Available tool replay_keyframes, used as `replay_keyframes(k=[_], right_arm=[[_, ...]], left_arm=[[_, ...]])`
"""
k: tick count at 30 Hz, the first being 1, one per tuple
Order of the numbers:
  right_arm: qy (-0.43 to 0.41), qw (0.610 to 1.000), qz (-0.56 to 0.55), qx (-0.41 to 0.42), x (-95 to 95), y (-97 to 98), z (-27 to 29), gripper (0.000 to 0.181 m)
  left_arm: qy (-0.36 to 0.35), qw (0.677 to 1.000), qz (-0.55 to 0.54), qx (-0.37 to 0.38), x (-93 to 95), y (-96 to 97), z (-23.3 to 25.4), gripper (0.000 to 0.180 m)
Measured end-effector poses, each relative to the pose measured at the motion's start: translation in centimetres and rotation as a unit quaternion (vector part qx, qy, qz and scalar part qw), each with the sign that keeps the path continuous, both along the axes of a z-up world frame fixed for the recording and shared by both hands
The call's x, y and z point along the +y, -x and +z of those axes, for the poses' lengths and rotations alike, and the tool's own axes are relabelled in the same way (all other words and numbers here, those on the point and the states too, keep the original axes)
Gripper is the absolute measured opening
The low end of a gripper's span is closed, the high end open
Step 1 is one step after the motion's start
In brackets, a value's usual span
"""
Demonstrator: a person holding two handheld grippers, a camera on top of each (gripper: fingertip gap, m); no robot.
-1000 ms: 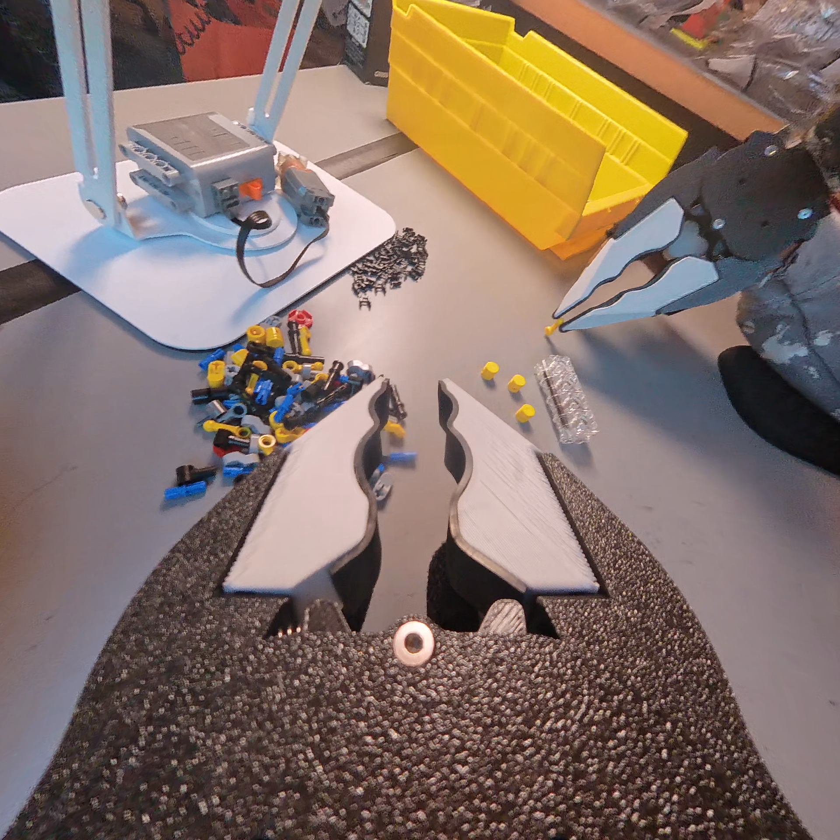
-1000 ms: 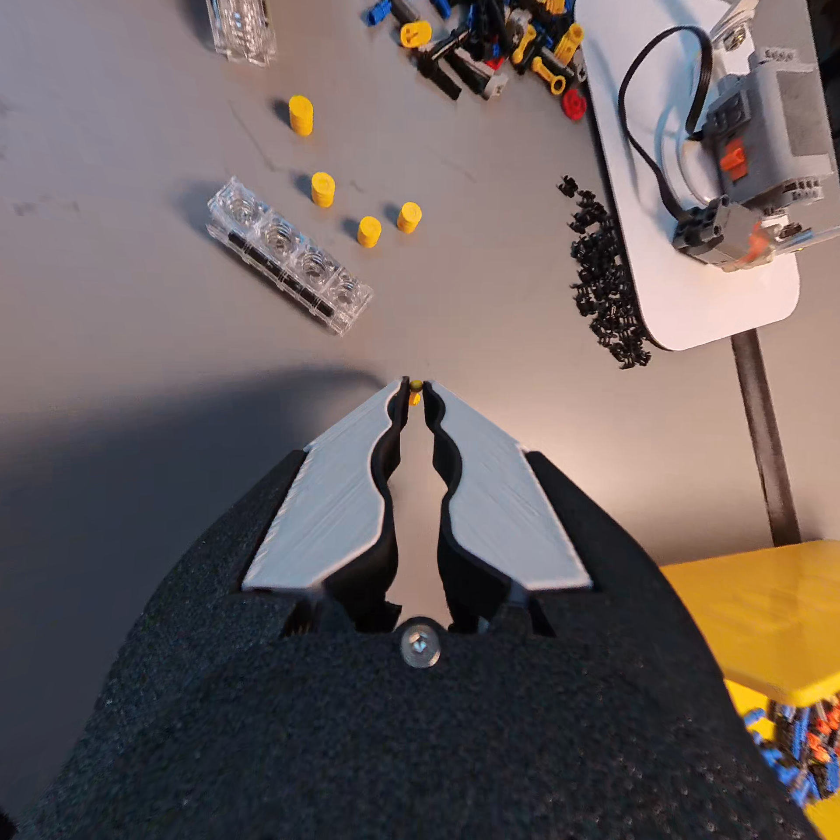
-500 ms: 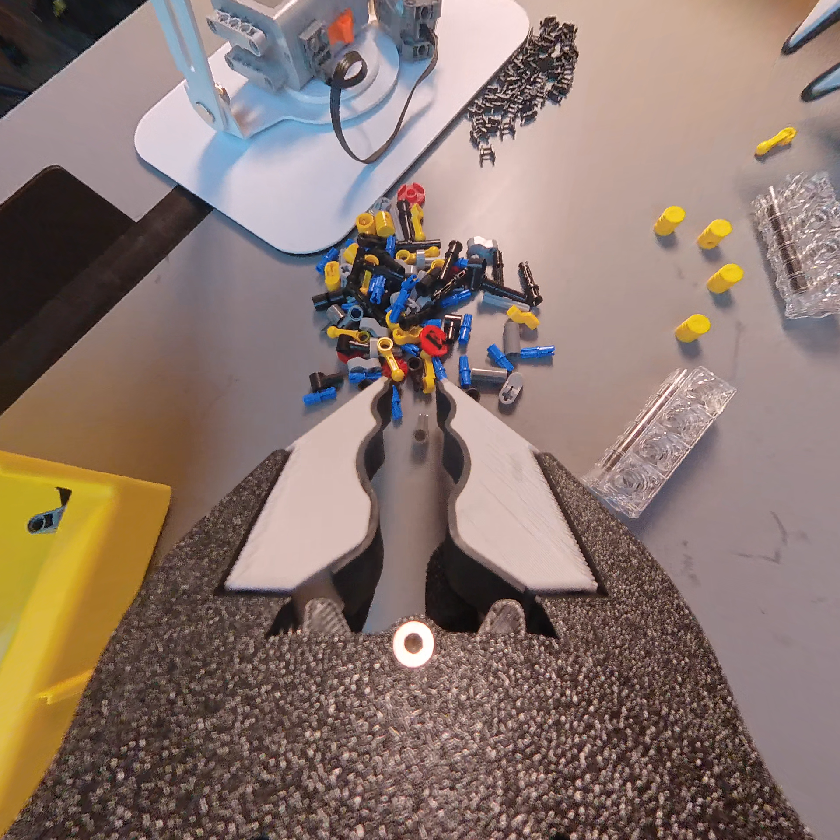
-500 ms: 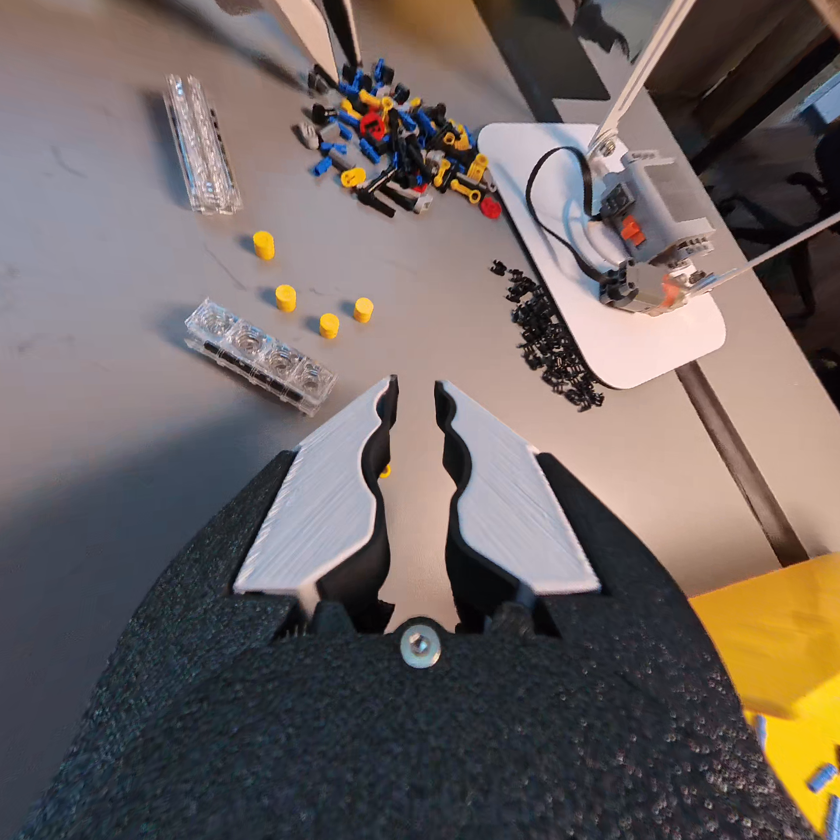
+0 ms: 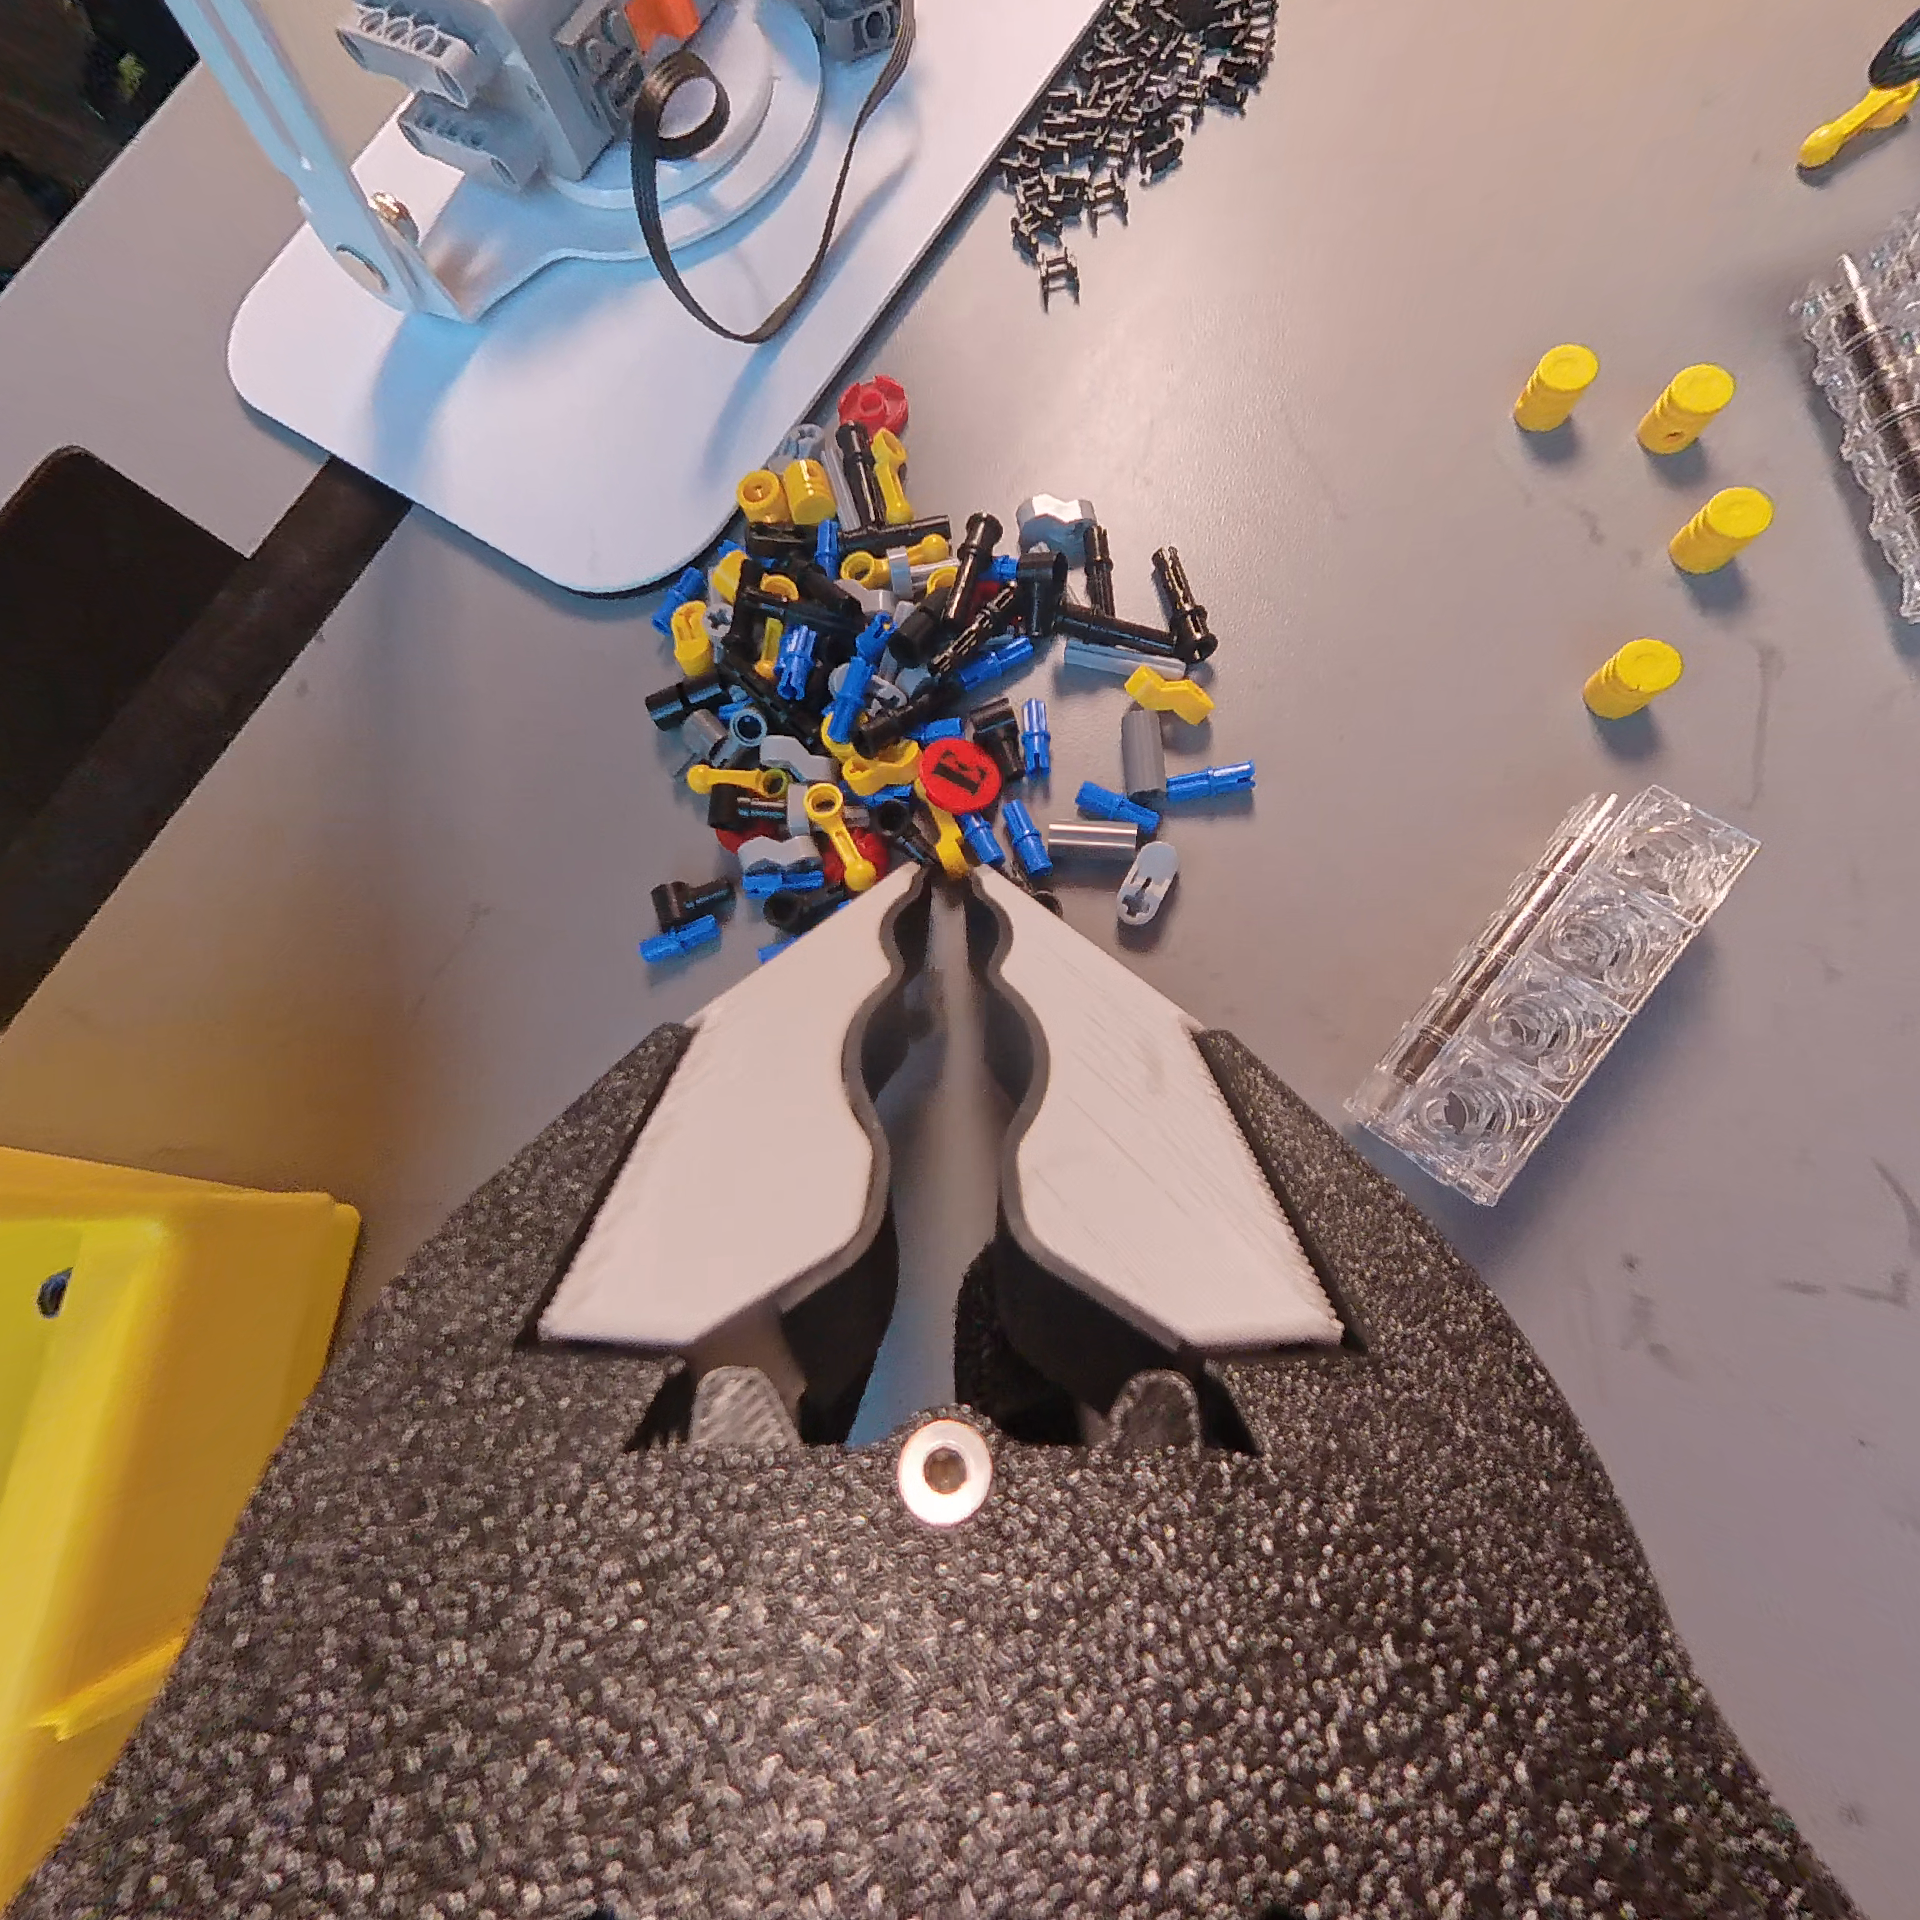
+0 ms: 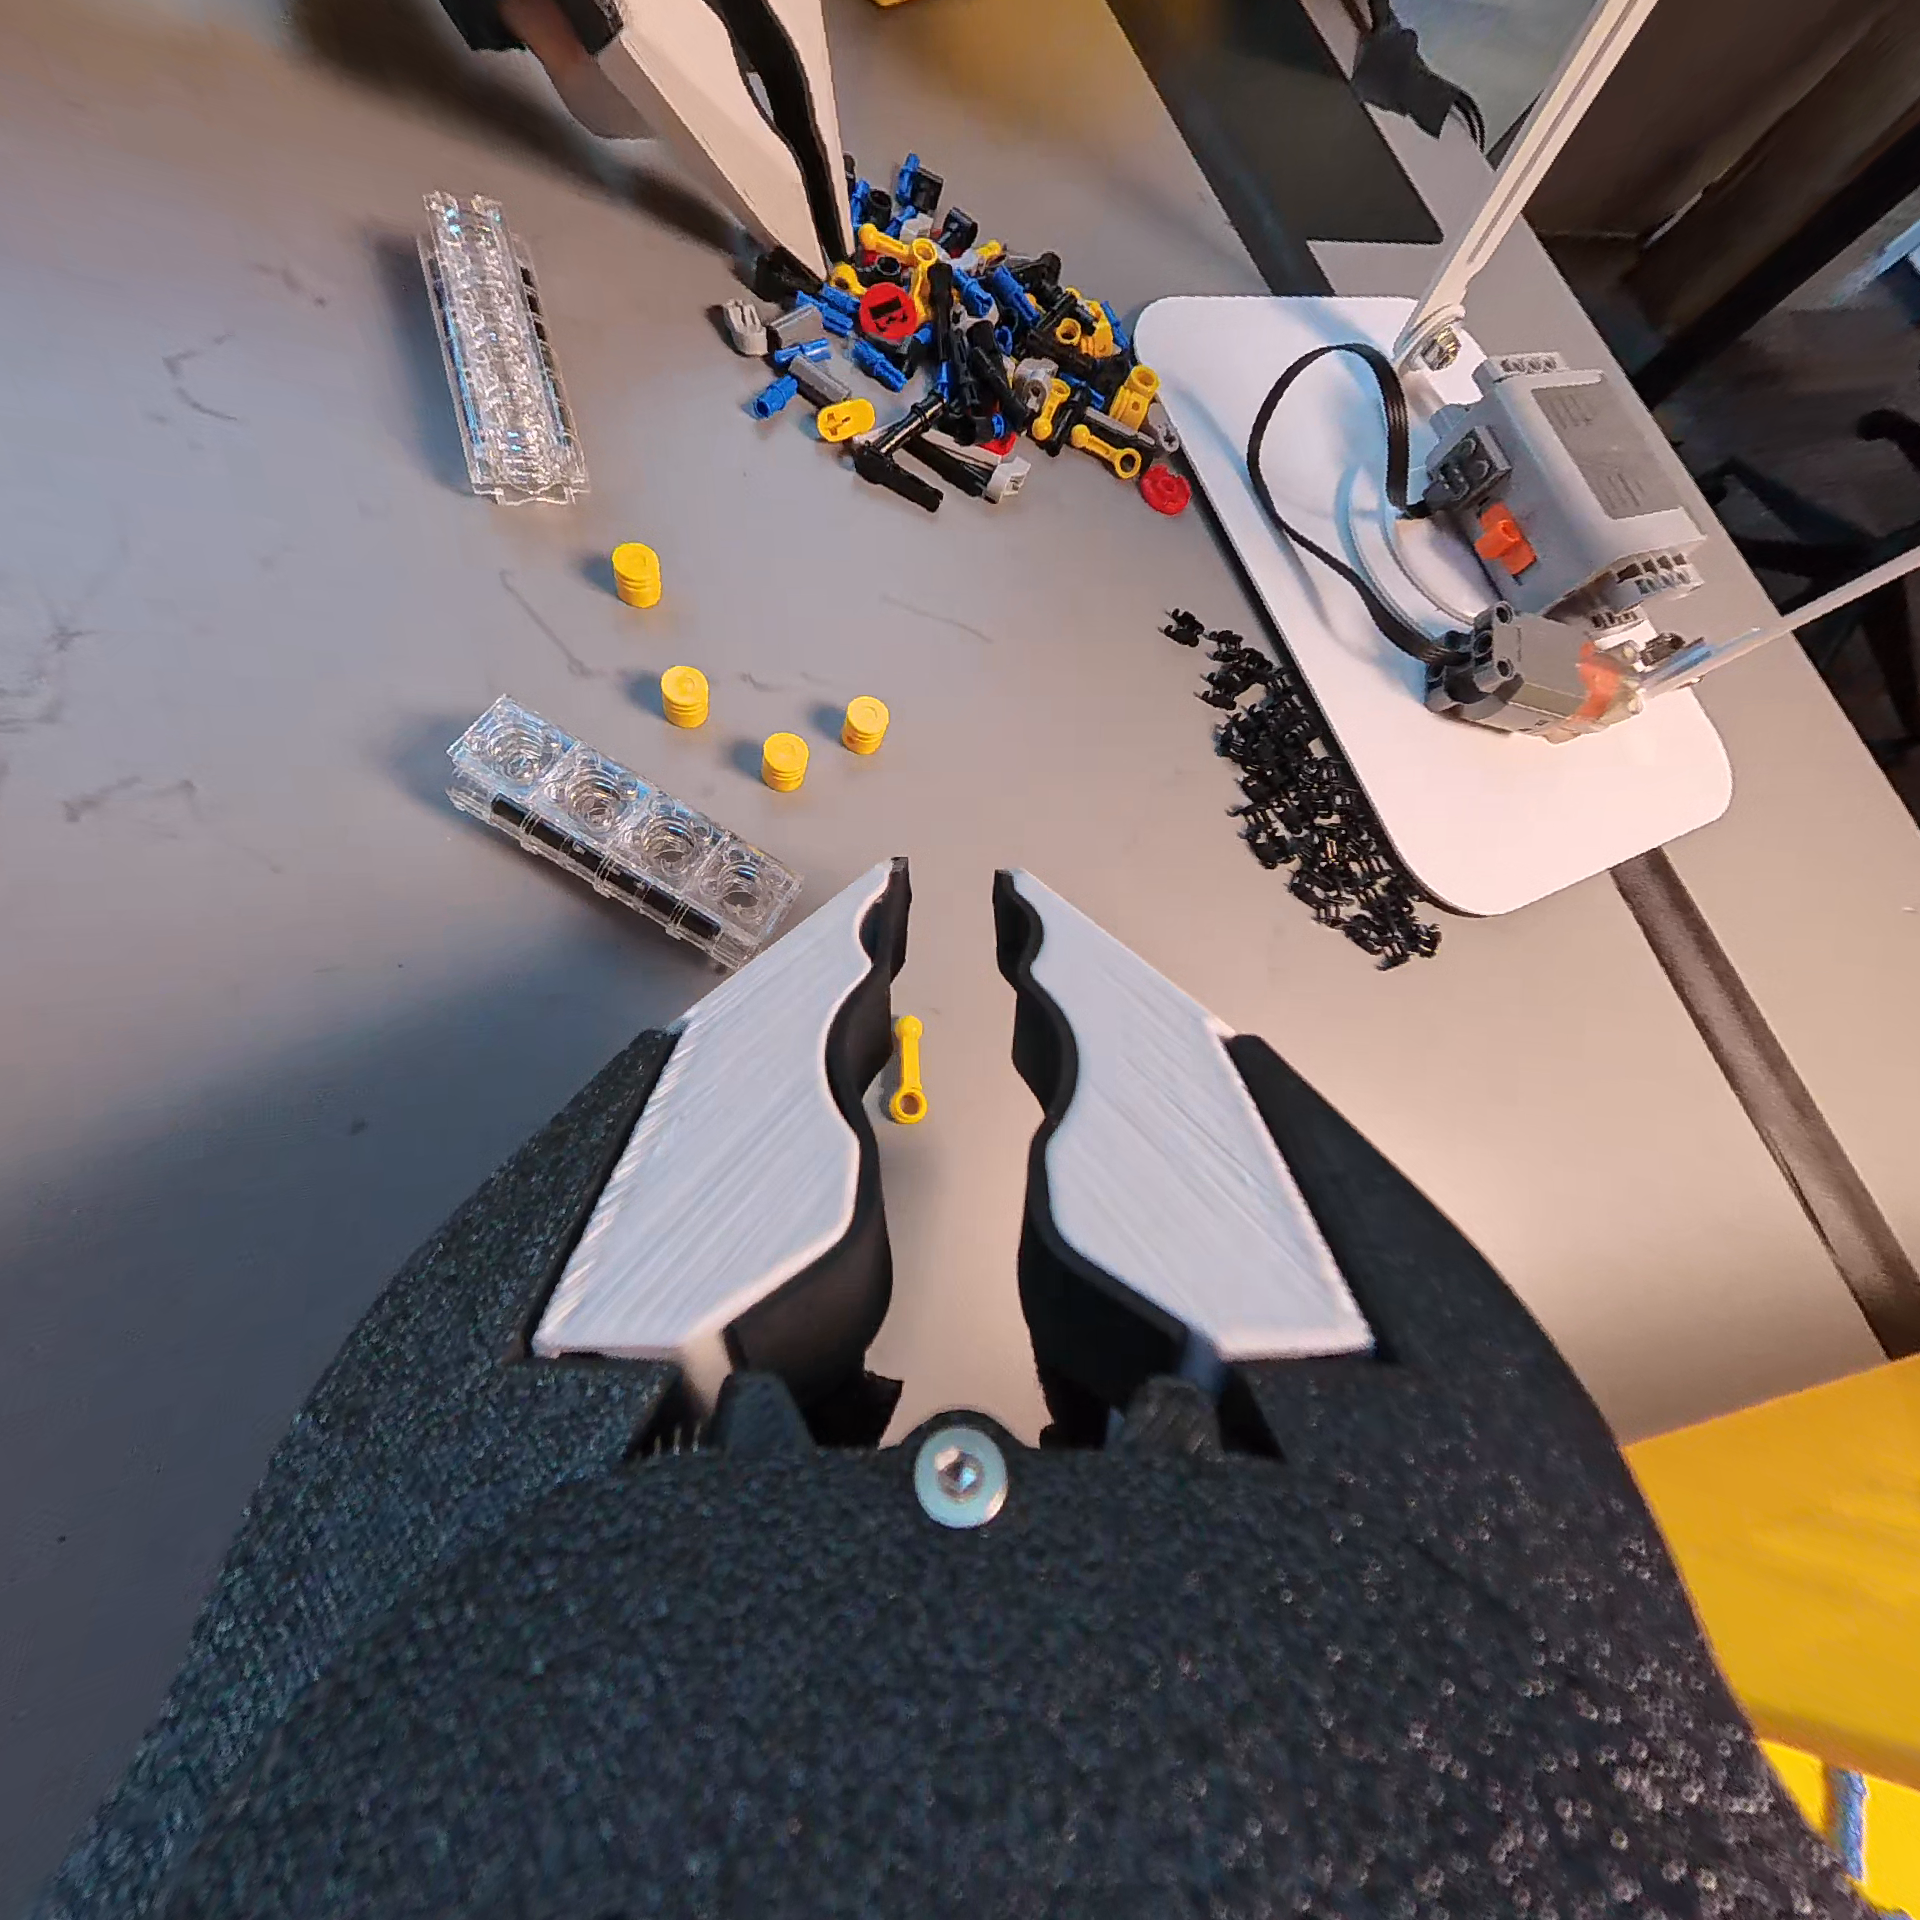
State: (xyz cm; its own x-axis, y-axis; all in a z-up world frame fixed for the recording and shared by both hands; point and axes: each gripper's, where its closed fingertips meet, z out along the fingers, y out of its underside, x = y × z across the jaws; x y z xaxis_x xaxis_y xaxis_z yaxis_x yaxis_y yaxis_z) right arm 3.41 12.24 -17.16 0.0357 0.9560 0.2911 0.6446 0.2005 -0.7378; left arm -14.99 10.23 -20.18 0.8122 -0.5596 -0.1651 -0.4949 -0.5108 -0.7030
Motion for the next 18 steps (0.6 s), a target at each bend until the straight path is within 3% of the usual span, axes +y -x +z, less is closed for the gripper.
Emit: replay_keyframes(k=[8,18], right_arm=[[0.006,1.000,0.007,-0.004,-0.27,0.06,-0.31,0.016],[0.010,1.000,0.017,-0.010,-0.73,0.23,-0.67,0.015]], left_arm=[[-0.038,0.999,-0.027,0.015,0.24,-0.84,0.86,0.004],[-0.011,1.000,-0.021,-0.010,0.51,-0.75,0.46,0.004]])
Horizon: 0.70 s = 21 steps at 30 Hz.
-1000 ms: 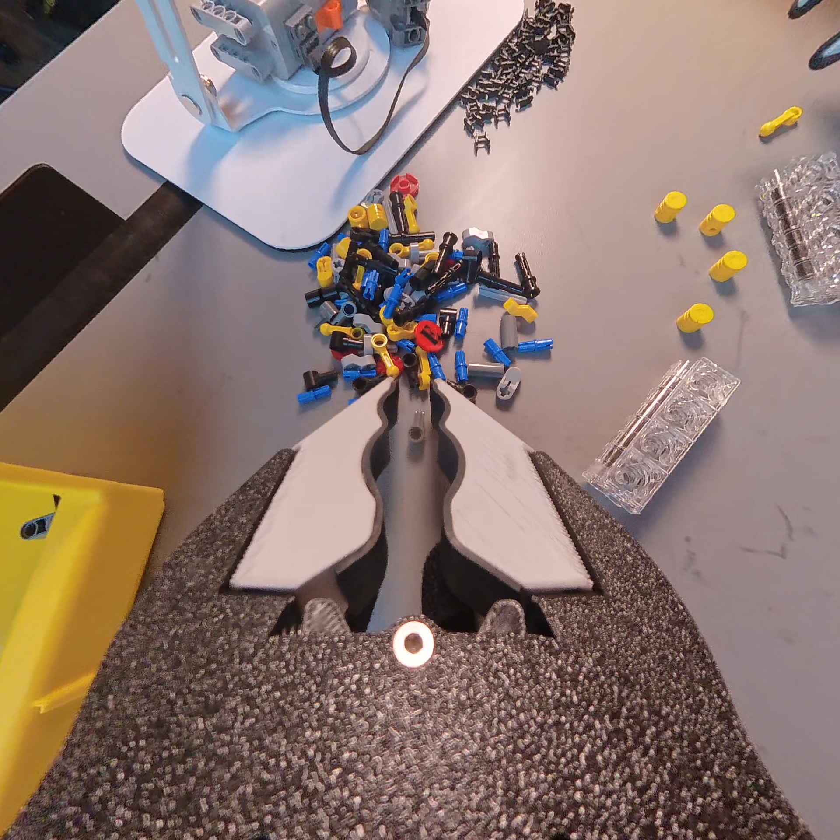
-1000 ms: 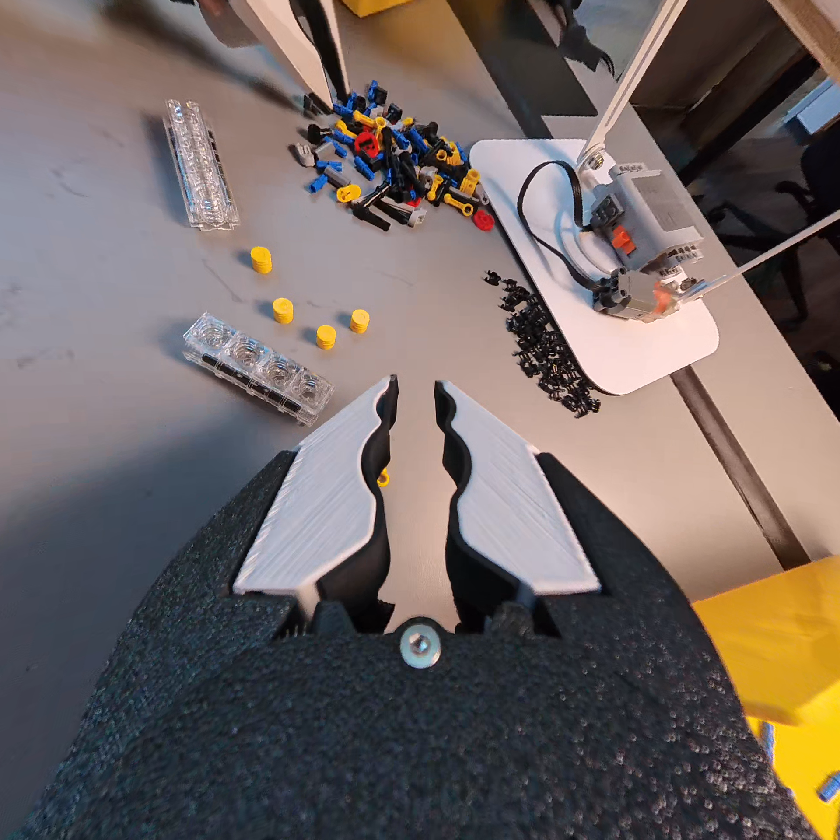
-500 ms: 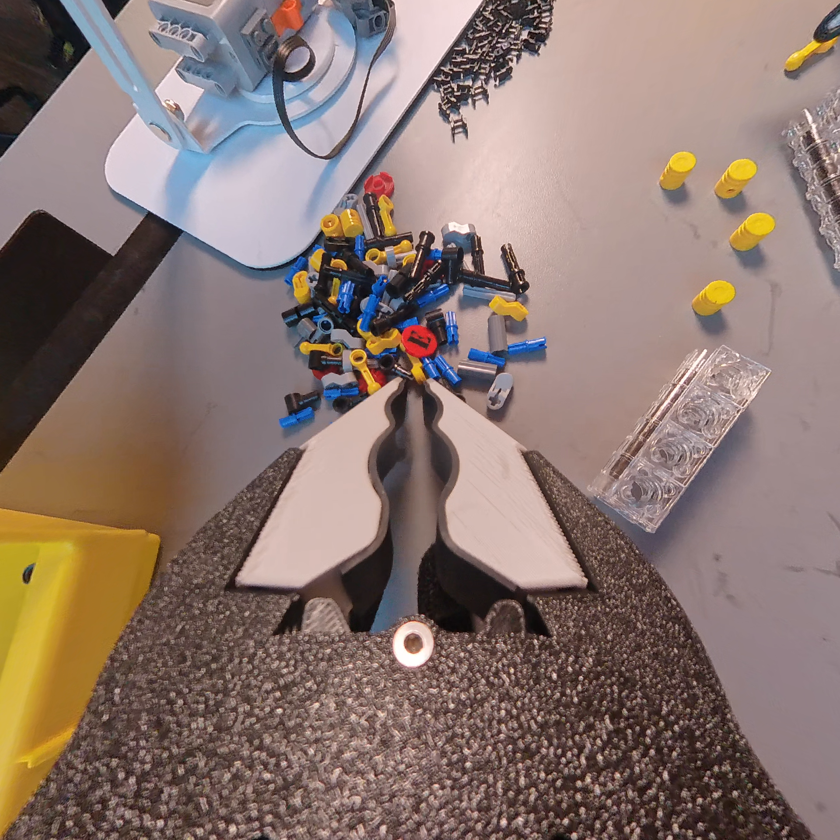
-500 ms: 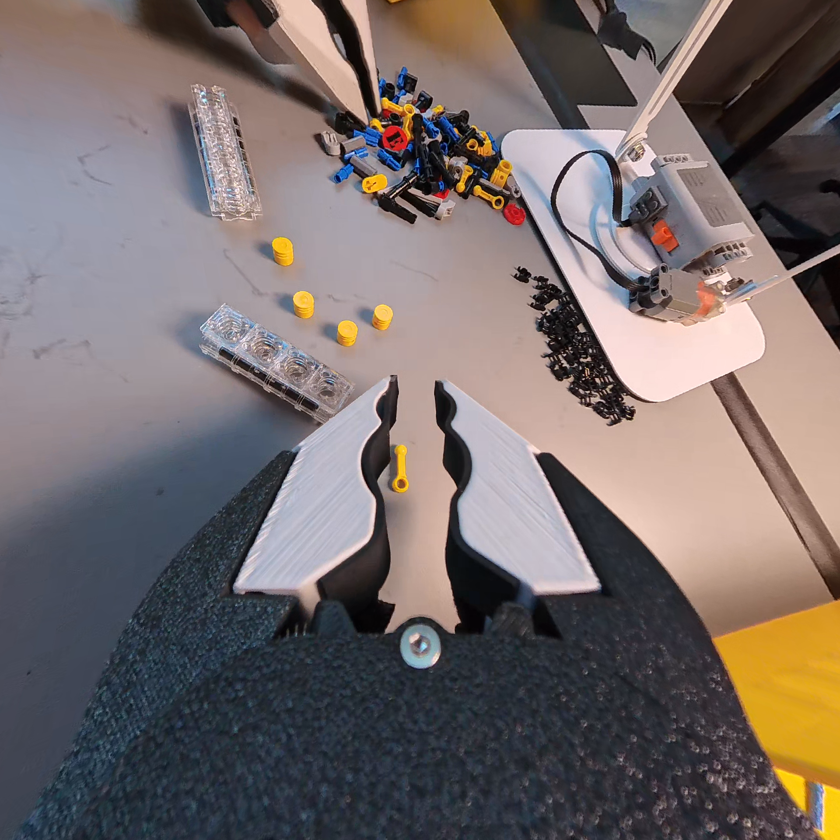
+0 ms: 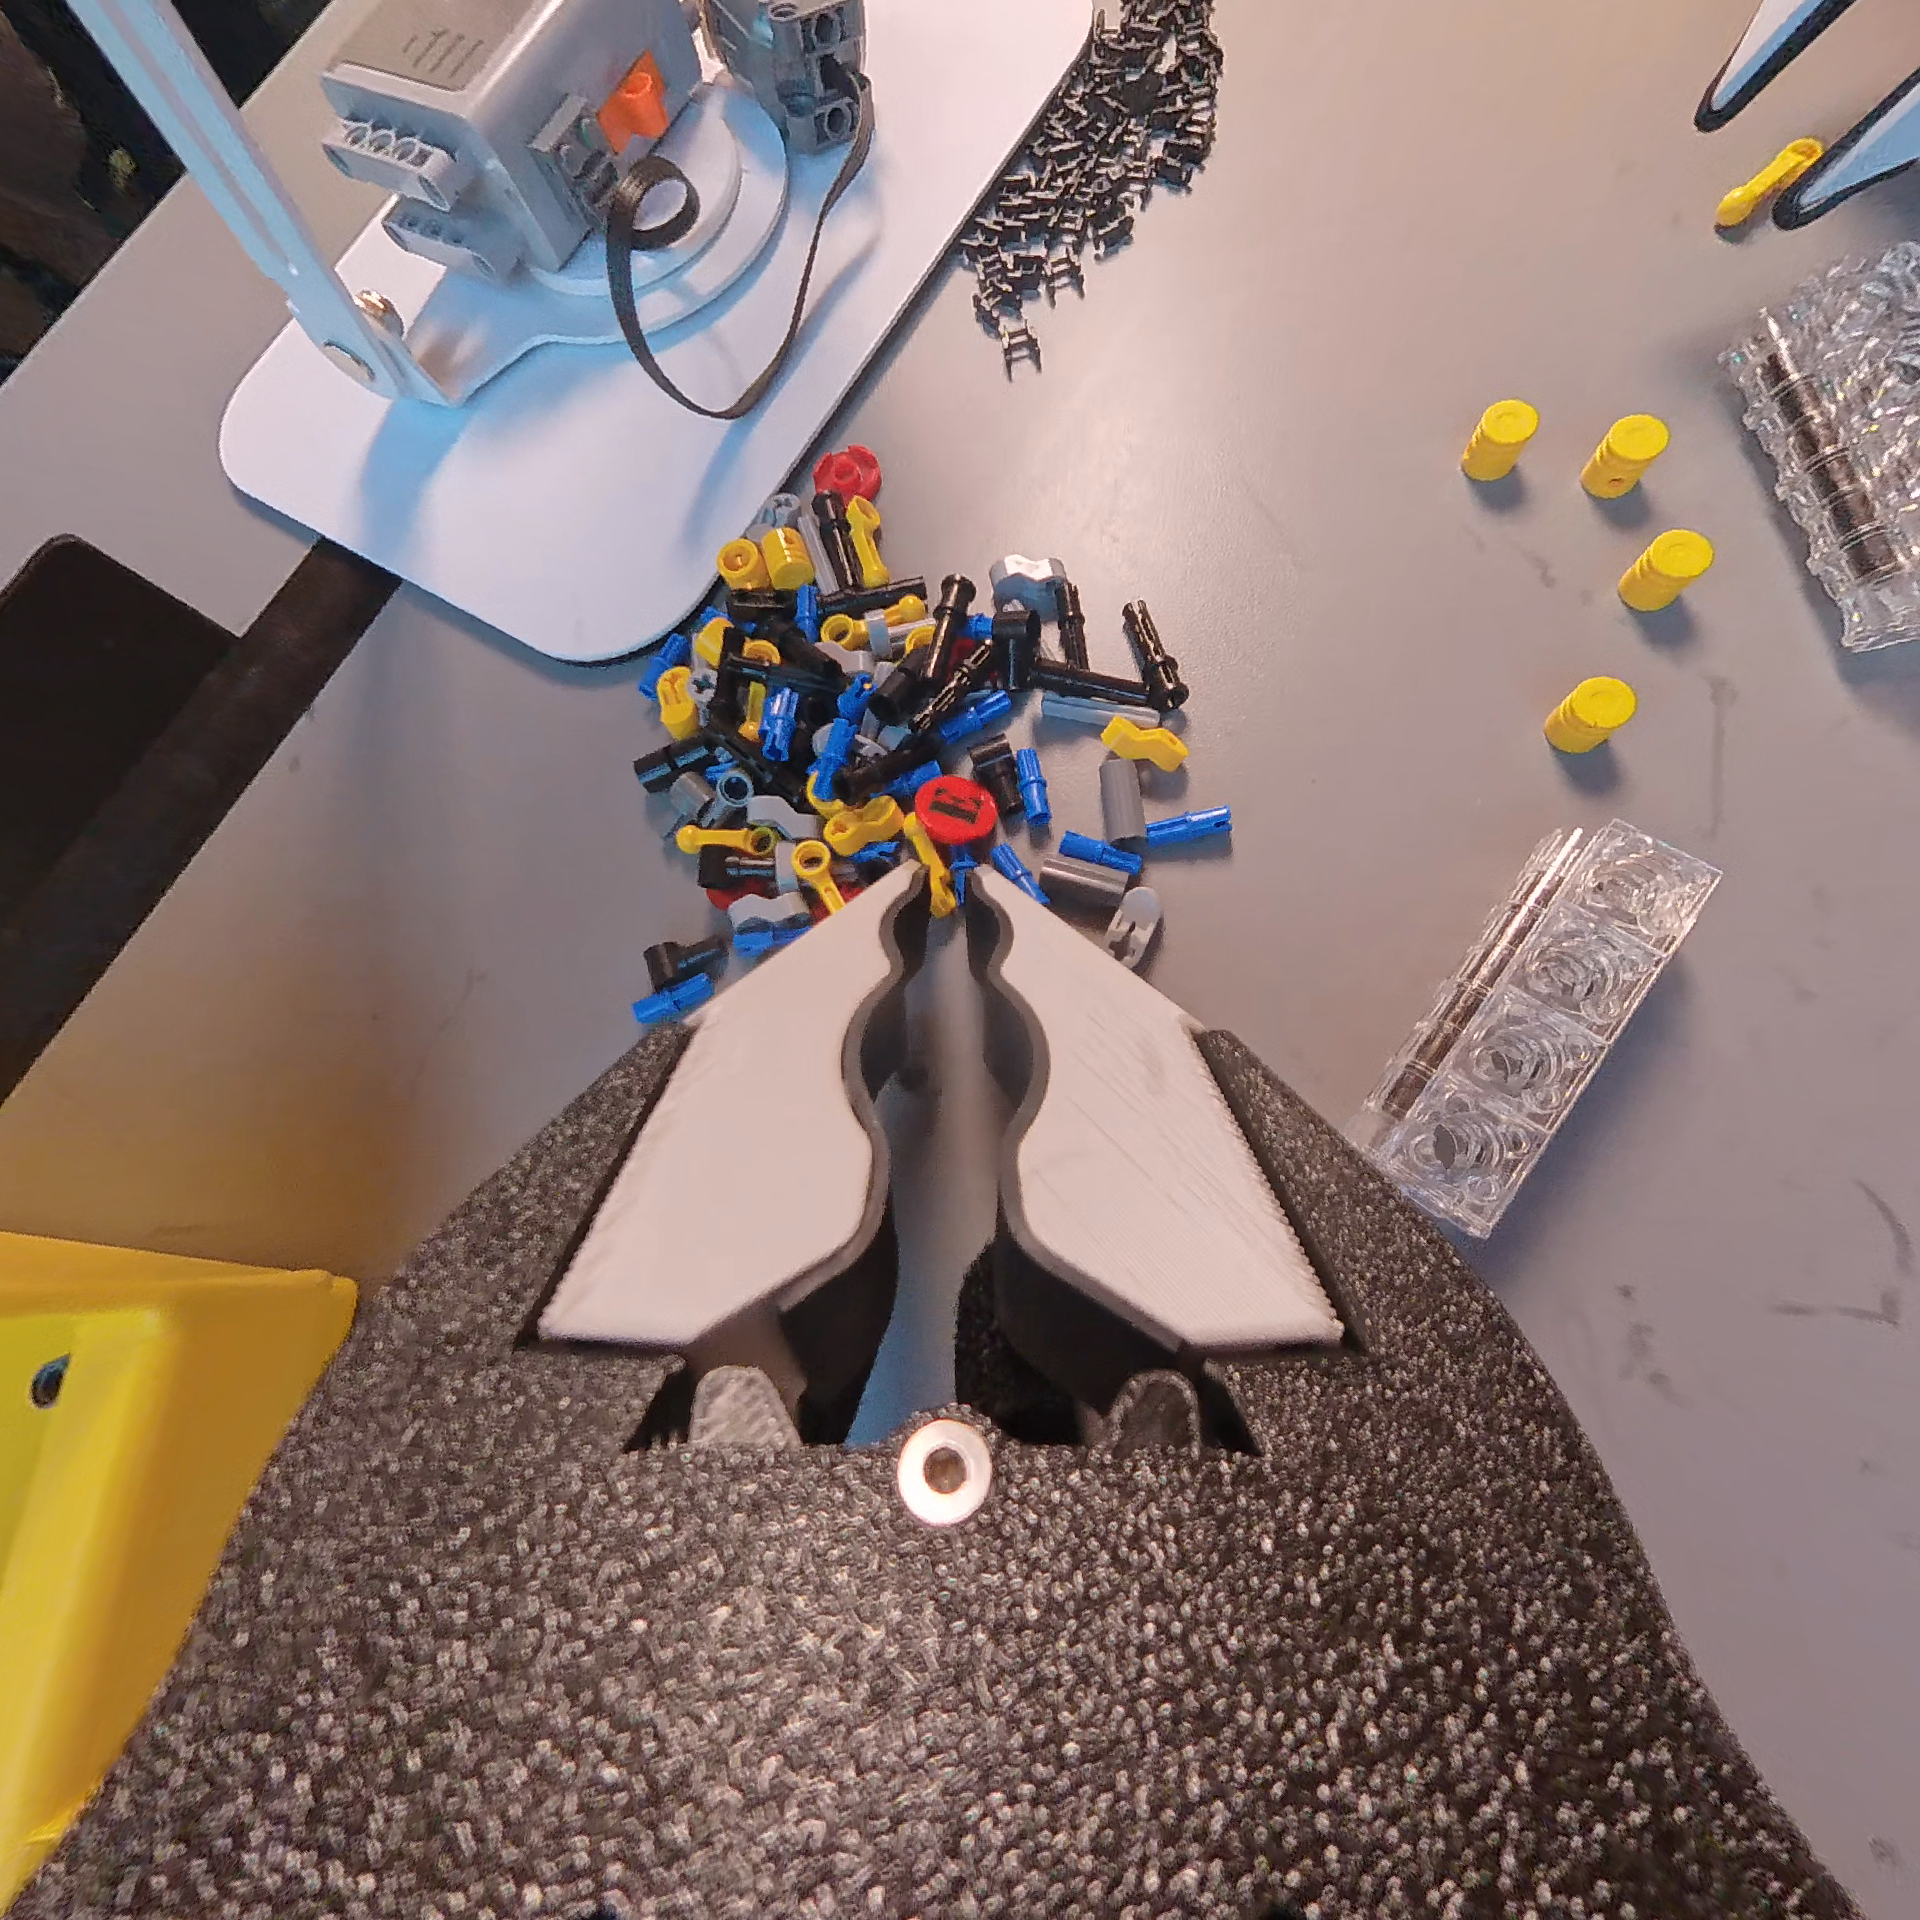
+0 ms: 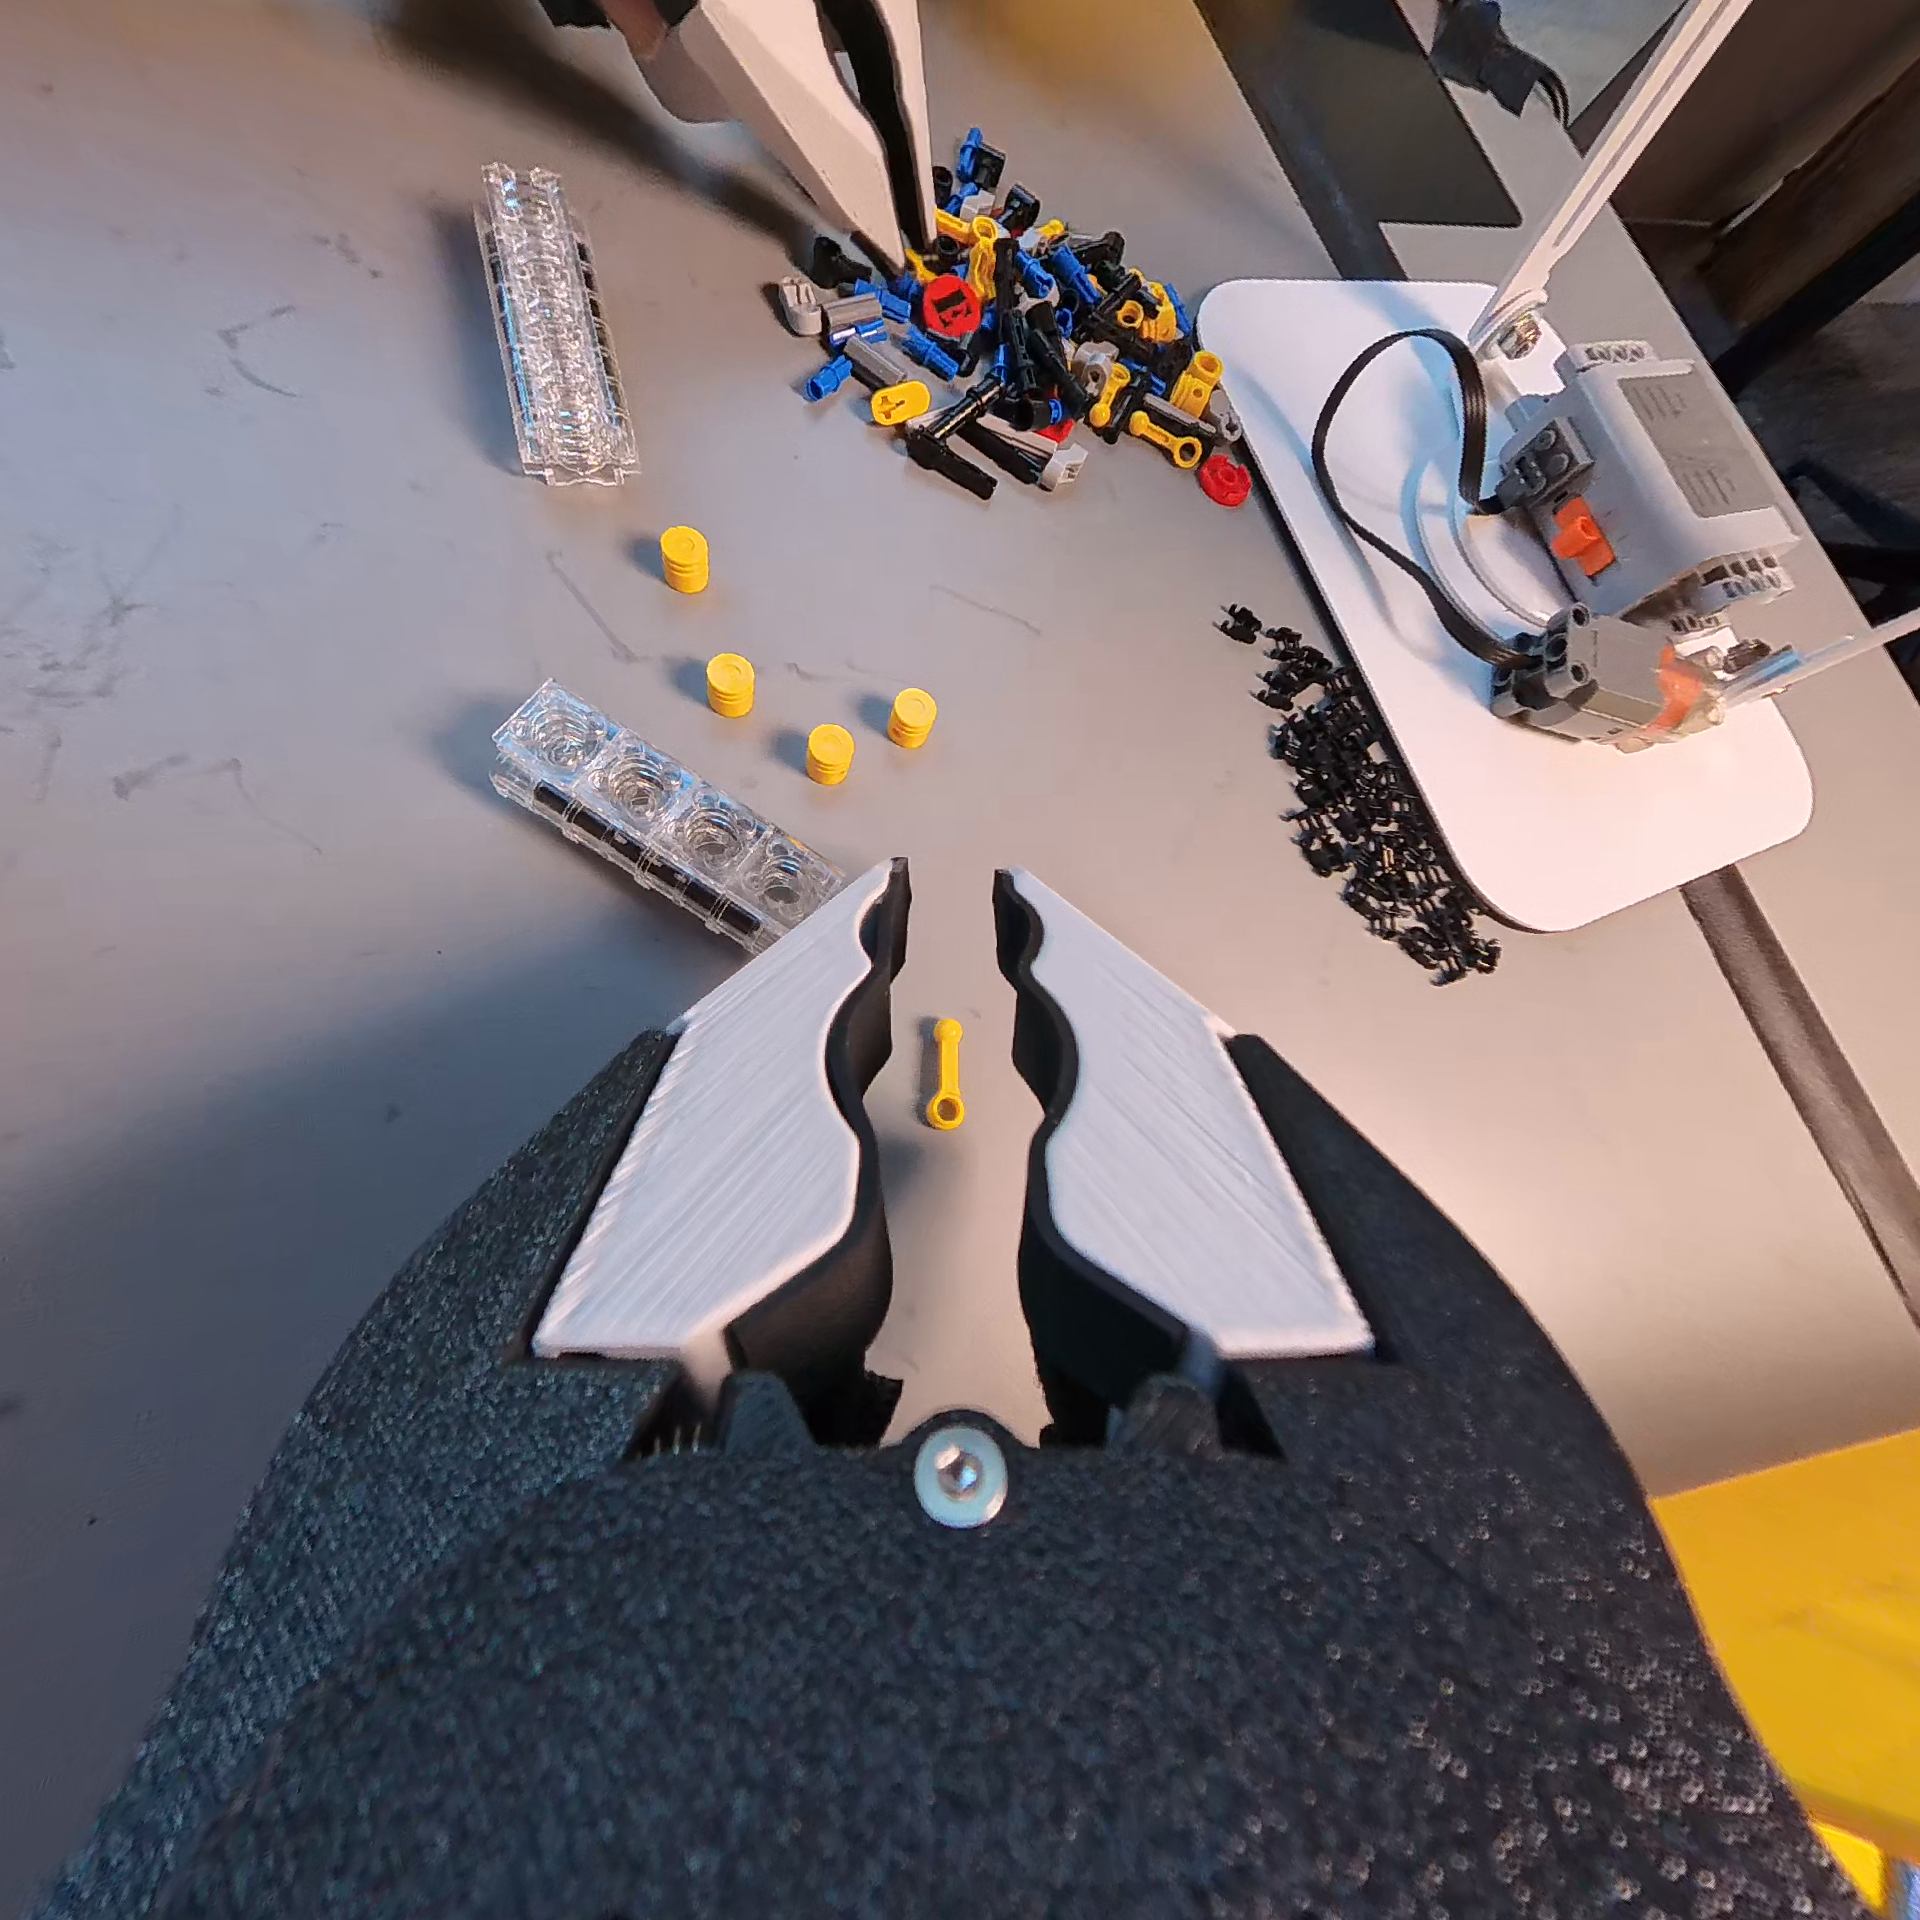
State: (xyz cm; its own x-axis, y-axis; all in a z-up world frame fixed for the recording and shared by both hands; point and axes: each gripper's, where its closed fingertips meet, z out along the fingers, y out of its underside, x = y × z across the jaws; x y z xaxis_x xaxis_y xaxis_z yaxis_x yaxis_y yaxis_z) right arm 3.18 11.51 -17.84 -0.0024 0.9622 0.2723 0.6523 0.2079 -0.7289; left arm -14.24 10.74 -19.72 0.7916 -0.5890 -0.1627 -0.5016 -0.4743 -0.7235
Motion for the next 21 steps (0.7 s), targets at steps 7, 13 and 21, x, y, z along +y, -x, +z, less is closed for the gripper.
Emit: replay_keyframes(k=[7,13,21], right_arm=[[0.003,1.000,0.000,0.000,0.01,-0.12,0.04,0.016],[0.006,1.000,0.002,-0.001,-0.05,-0.19,-0.05,0.016],[0.009,1.000,0.004,-0.003,-0.13,-0.13,-0.27,0.016]], left_arm=[[0.038,0.998,0.002,-0.054,-0.58,0.39,-0.05,0.005],[0.063,0.996,-0.004,-0.068,-0.94,0.10,-0.53,0.004],[0.051,0.995,0.022,-0.081,0.00,0.39,-0.05,0.006]])
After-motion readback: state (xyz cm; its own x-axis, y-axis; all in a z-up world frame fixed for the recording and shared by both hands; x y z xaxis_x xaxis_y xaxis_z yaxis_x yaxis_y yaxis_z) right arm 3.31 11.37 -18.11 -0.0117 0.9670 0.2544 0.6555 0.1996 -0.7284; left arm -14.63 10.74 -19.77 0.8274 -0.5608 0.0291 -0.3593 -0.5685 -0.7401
